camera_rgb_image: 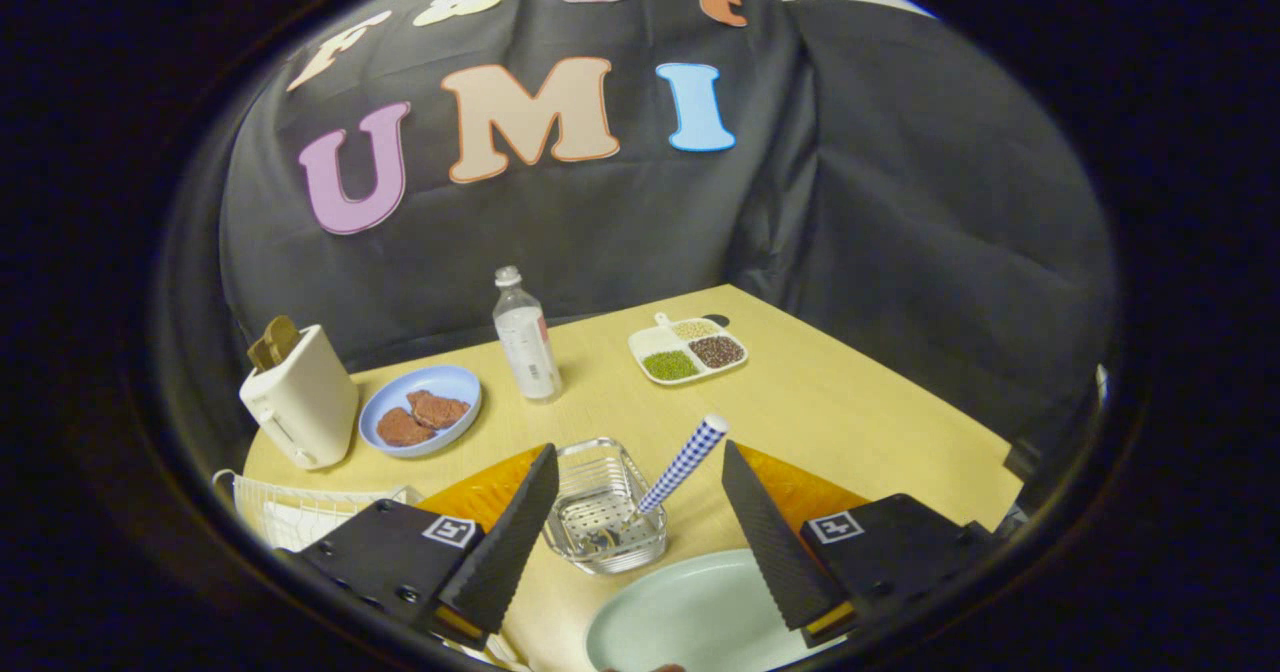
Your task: Take the plate from the dish rack, then take the spoon from the basket and place it into the plate.
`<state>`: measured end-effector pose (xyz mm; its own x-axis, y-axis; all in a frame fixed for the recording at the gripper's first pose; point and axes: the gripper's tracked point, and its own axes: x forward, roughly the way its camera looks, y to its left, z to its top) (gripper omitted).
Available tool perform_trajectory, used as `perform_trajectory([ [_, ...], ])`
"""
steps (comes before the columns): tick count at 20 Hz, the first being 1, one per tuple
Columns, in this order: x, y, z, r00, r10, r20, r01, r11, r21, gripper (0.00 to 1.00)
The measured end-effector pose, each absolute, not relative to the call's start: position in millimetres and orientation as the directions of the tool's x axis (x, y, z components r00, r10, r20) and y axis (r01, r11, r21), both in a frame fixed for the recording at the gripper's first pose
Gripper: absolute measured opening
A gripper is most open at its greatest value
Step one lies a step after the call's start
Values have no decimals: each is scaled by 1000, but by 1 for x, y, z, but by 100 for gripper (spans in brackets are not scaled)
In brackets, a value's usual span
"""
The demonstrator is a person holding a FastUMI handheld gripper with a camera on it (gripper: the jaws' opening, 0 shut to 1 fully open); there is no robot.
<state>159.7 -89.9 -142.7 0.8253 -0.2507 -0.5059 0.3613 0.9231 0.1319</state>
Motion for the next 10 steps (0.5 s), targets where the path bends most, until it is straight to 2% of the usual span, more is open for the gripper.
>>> perform_trajectory([
  [10,195,-95,-162,889,-191,-415,327,901,286,31],
])
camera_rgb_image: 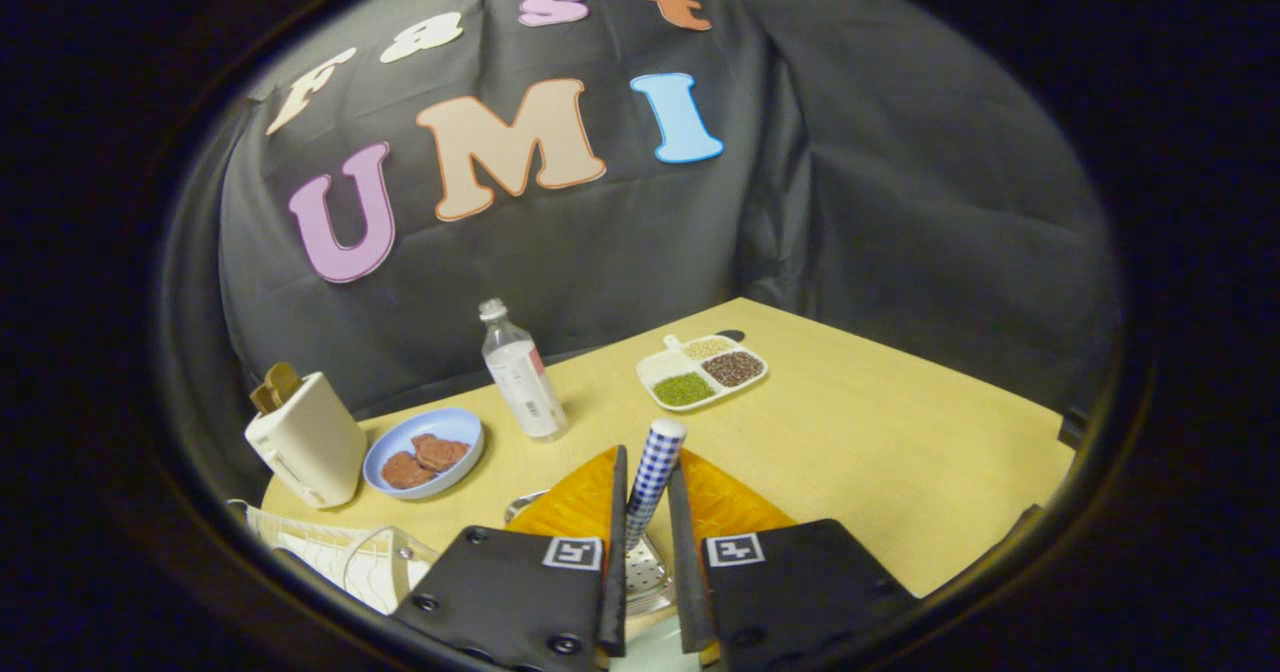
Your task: Take the plate from the dish rack, then take the spoon from the basket and place it into the plate.
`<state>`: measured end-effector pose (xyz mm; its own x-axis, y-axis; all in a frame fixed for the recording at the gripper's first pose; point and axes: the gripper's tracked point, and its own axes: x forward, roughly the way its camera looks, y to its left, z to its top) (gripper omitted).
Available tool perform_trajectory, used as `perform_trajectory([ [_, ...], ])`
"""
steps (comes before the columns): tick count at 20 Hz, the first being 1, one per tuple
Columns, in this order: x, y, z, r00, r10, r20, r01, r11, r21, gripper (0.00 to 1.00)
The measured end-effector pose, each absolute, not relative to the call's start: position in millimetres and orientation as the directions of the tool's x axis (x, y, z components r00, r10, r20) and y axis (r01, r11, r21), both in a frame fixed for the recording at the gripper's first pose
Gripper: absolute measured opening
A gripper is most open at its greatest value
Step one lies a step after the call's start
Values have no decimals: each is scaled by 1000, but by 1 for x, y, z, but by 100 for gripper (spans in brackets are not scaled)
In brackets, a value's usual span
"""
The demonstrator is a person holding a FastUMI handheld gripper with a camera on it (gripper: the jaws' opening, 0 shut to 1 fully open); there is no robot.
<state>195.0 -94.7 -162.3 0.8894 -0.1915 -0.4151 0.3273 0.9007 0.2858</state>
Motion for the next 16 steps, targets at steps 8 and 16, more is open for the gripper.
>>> perform_trajectory([
  [8,194,-84,-134,933,-148,-328,270,891,365,19],
  [16,146,-113,-51,970,-156,-187,226,864,449,15],
])
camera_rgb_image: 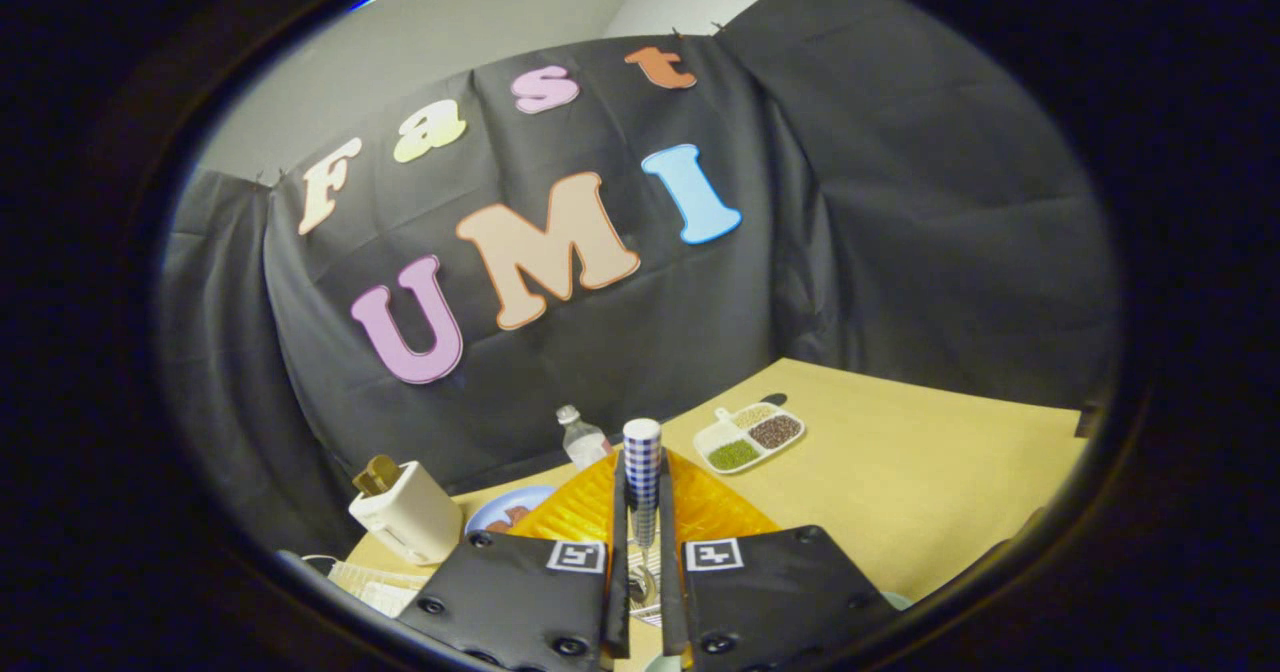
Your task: Take the plate from the dish rack, then take the spoon from the basket and place it into the plate.
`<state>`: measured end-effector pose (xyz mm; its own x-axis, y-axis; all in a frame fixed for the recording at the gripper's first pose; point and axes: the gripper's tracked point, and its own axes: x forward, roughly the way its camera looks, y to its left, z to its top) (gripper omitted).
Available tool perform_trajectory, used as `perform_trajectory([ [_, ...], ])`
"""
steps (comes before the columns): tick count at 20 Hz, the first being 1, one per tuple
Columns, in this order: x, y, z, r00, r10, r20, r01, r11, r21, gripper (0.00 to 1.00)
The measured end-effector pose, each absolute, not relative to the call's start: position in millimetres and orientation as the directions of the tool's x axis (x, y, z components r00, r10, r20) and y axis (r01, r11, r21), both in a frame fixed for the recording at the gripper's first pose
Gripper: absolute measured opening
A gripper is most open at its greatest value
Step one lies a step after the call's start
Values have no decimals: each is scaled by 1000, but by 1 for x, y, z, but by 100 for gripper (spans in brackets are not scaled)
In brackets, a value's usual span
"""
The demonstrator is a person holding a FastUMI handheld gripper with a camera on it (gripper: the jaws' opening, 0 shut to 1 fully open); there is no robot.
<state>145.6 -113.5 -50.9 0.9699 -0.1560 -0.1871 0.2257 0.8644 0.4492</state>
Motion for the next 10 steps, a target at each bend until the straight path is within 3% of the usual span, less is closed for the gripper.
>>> perform_trajectory([
  [3,117,-120,-43,967,-171,-190,242,855,458,15],
  [10,66,-132,-91,918,-215,-333,358,809,466,15],
])
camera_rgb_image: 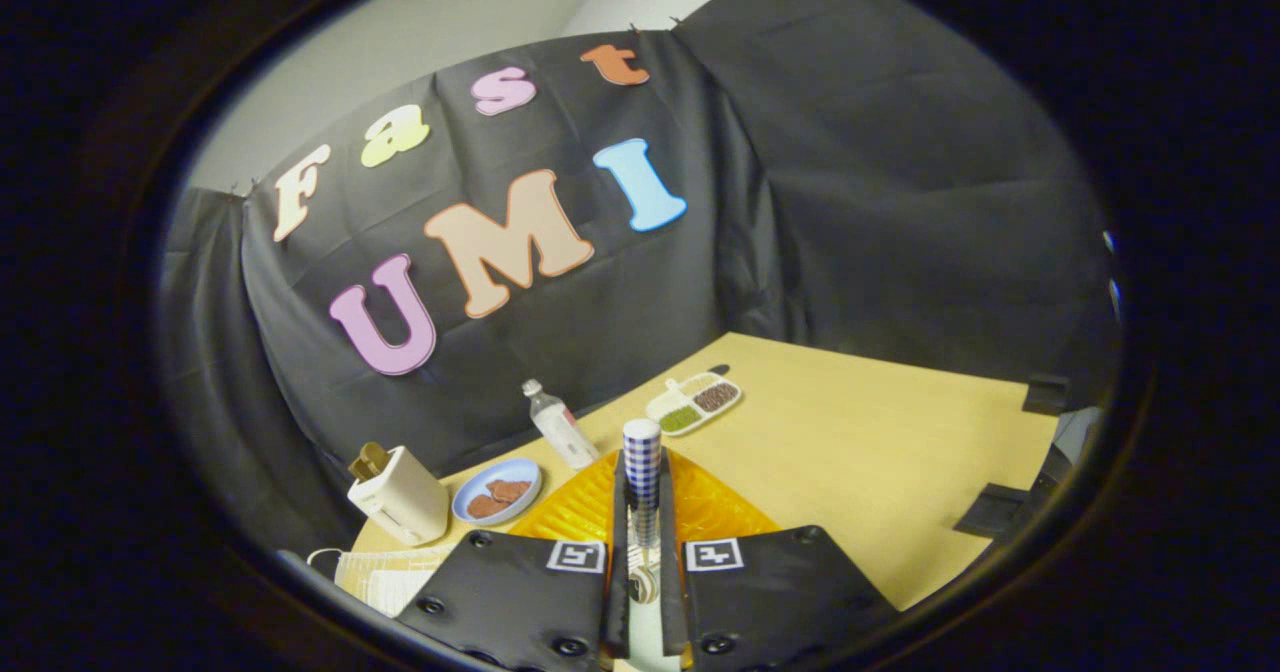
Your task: Take the plate from the dish rack, then take the spoon from the basket and place it into the plate.
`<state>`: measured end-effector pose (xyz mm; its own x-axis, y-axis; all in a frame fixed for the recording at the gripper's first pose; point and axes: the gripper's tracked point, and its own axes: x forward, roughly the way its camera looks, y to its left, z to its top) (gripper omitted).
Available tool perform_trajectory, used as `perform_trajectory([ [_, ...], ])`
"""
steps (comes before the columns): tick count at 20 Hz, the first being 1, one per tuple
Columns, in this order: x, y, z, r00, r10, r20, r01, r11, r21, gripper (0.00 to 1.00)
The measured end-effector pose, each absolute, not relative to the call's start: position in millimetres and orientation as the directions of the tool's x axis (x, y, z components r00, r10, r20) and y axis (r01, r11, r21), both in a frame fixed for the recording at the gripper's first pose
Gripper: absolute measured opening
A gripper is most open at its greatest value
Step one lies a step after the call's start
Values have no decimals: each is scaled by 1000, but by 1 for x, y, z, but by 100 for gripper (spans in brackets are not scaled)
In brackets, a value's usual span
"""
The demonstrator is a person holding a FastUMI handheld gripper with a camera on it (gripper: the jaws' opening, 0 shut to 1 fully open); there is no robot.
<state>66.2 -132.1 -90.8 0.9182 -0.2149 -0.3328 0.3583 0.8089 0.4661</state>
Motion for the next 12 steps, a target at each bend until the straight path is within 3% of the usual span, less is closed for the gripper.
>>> perform_trajectory([
  [8,36,-134,-167,854,-201,-479,442,766,466,16],
  [12,41,-132,-181,864,-159,-478,418,755,506,17],
])
